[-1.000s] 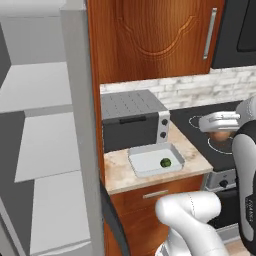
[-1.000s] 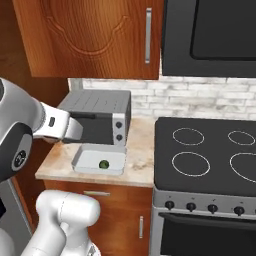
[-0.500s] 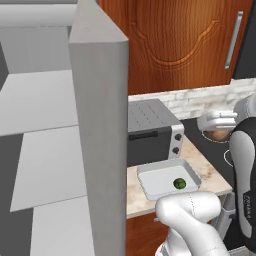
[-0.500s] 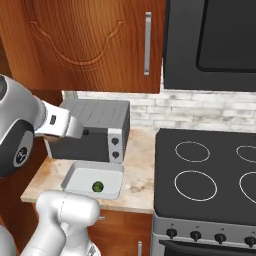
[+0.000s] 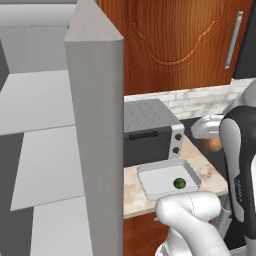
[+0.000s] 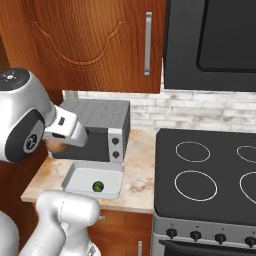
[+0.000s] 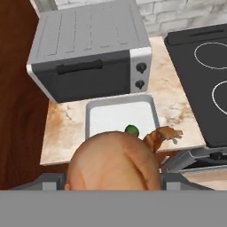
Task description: Take the avocado and onion out of the freezer and place them in the tupperware container on the counter. Then put the tupperware containing the vegetables back in the freezer.
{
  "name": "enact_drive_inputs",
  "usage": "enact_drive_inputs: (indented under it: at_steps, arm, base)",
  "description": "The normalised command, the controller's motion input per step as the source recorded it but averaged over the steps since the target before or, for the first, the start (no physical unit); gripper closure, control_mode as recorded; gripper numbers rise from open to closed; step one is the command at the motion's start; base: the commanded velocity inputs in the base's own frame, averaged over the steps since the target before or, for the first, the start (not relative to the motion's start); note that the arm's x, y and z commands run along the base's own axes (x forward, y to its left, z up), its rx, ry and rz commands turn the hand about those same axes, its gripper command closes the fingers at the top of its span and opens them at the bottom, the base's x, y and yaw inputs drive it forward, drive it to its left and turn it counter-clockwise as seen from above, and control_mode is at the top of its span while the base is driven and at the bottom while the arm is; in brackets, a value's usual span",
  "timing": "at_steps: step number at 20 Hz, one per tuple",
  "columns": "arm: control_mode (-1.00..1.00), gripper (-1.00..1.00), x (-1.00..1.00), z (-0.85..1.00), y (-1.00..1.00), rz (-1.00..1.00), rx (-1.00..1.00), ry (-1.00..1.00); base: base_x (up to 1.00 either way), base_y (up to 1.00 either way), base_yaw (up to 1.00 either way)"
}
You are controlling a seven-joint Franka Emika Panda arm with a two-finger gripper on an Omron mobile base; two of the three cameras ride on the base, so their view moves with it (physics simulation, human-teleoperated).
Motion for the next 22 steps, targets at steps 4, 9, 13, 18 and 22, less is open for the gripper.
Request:
enact_drive_inputs:
  at_steps: [4, 9, 13, 18, 22]
  arm:
    - [-1.0, 1.0, 0.02, -0.63, 0.1, 0.0, -0.03, 0.12]
    - [-1.0, 1.0, 0.16, -0.83, 0.29, 0.0, -0.05, 0.01]
    - [-1.0, 1.0, 0.38, -0.58, 0.14, 0.0, 0.0, 0.0]
    - [-1.0, 1.0, 0.48, -0.35, 0.0, 0.0, 0.0, 0.04]
    - [-1.0, 1.0, 0.29, -0.36, 0.0, 0.0, 0.0, 0.05]
  base:
    - [0.0, 0.0, 0.0]
    - [0.0, 0.0, 0.0]
    - [0.0, 0.0, 0.0]
    - [0.0, 0.0, 0.0]
    - [0.0, 0.0, 0.0]
